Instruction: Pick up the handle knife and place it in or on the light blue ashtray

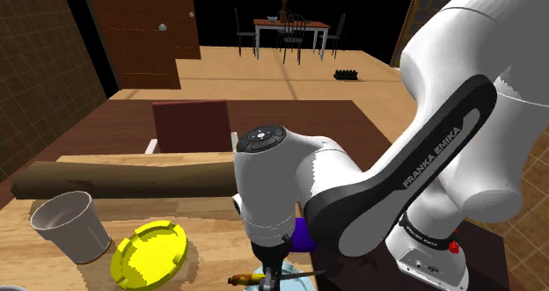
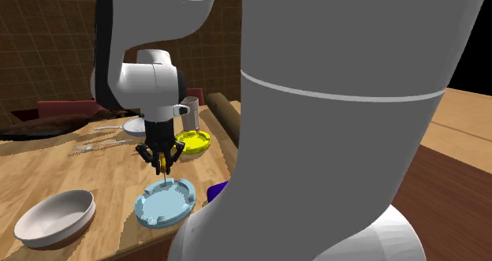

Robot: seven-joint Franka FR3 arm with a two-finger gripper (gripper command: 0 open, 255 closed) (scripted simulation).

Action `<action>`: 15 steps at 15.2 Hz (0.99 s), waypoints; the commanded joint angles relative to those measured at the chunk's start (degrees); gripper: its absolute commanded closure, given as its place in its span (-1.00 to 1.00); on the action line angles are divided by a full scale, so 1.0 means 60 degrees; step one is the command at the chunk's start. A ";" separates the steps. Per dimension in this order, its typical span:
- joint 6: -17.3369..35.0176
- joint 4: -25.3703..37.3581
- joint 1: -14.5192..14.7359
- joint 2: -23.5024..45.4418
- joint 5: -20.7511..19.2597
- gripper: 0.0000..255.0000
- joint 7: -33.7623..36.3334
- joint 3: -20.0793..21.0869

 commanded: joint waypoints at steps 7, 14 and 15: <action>0.1051 -0.0490 0.0132 0.0590 -0.0226 1.00 0.0353 0.0153; 0.2035 -0.0633 0.0204 0.1531 -0.0848 1.00 0.0722 0.0049; 0.2114 -0.0640 0.0216 0.1612 -0.0907 1.00 0.0758 0.0031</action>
